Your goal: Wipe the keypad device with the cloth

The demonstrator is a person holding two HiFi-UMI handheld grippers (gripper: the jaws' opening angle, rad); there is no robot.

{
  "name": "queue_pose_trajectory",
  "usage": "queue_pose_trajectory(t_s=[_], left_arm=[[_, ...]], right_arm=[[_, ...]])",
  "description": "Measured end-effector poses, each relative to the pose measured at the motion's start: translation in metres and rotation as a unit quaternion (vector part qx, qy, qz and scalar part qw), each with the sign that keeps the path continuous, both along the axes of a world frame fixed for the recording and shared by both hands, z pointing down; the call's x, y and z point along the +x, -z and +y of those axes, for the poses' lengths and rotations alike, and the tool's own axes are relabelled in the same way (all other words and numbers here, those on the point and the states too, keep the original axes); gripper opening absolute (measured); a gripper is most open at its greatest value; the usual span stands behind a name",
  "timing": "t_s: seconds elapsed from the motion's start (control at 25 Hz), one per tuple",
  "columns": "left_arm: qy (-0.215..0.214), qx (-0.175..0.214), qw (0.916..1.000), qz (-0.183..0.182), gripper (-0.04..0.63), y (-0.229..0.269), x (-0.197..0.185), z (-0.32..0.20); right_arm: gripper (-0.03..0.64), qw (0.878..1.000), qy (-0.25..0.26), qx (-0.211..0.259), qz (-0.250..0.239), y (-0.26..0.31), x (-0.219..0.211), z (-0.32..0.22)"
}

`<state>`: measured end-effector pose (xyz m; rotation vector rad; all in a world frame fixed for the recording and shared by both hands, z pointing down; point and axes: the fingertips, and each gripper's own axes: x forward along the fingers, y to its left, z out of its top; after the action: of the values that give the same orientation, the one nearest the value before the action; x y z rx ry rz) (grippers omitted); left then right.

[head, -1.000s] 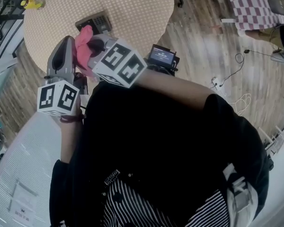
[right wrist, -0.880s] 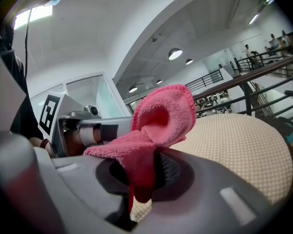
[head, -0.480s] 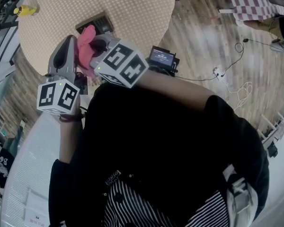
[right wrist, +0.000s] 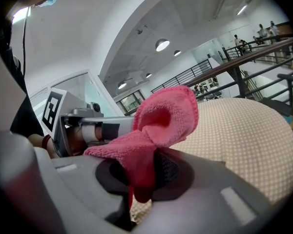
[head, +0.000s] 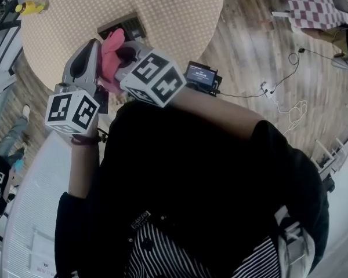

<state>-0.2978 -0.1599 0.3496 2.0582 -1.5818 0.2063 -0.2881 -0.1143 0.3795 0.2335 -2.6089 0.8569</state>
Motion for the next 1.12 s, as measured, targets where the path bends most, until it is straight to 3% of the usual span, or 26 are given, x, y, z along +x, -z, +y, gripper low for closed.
queue_pose_trajectory(t_s=[0.44, 0.76, 0.88, 1.0, 1.12], left_arm=[[-0.024, -0.042, 0.9988, 0.005, 0.005, -0.040, -0.013, -0.011], [-0.104, -0.100, 0.9896, -0.010, 0.005, -0.089, -0.005, -0.026], [-0.144, -0.136, 0.9796, -0.034, 0.005, -0.116, -0.002, -0.031], [-0.183, -0.182, 0.9644, -0.058, 0.005, -0.140, 0.004, -0.035], [-0.222, -0.211, 0.9446, -0.119, 0.005, -0.155, -0.002, -0.039]], right_arm=[[0.064, 1.000, 0.000, -0.018, 0.023, -0.037, -0.014, -0.009], [0.064, 0.997, -0.019, -0.039, 0.057, -0.079, -0.013, -0.021], [0.064, 0.996, -0.023, -0.050, 0.075, -0.104, -0.014, -0.024], [0.064, 0.994, -0.022, -0.056, 0.090, -0.123, -0.006, -0.026], [0.064, 0.994, -0.021, -0.054, 0.097, -0.134, -0.011, -0.026]])
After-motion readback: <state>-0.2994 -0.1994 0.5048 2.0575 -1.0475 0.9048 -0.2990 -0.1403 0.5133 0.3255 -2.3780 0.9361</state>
